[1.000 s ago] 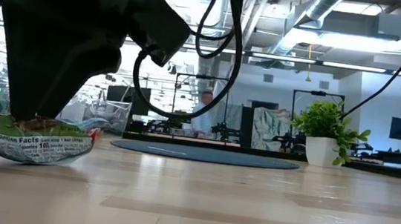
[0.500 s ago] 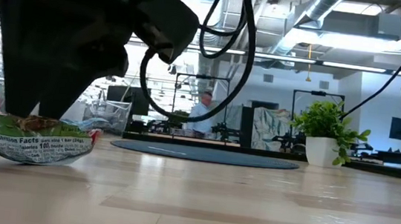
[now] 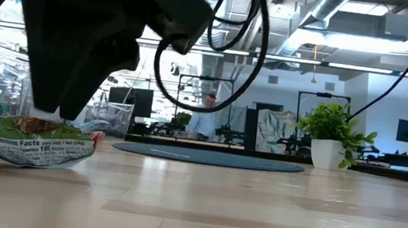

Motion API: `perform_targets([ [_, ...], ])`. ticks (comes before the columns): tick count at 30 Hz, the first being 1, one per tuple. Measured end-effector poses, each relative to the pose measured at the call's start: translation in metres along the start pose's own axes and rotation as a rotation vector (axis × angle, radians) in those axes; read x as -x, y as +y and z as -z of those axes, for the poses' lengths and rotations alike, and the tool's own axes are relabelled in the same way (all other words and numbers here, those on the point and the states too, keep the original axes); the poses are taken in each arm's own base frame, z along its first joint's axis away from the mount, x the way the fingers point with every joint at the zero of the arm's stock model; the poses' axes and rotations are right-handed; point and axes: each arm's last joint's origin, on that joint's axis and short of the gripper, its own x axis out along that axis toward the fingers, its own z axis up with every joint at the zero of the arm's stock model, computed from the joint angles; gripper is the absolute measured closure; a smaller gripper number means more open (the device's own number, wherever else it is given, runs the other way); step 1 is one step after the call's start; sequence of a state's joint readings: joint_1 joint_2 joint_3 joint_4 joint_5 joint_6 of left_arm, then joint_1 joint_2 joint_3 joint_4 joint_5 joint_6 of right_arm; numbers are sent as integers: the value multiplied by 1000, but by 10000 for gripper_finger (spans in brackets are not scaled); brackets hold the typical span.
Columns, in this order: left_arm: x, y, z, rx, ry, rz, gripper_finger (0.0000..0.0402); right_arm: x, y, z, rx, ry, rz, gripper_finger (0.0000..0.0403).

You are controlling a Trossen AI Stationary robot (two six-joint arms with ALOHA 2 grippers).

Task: Pick and place Granola Bars by type
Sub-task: Put the red granola bar into the bottom left transparent bin

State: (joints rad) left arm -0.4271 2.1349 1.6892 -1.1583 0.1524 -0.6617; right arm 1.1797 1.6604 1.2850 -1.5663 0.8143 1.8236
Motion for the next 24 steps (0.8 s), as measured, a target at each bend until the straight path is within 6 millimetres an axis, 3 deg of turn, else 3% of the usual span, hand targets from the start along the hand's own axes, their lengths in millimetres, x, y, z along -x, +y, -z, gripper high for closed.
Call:
perform_targets([
  [9, 19, -12, -3, -134, -103, -14, 173, -2, 0, 3, 5, -2, 3, 149],
  [17, 9, -18, 1, -183, -74, -41, 173, -16, 5, 20, -50, 14, -41, 149],
  [24, -3, -17, 0, -165, -32, -79, 173, -19, 6, 24, -53, 15, -46, 149],
])
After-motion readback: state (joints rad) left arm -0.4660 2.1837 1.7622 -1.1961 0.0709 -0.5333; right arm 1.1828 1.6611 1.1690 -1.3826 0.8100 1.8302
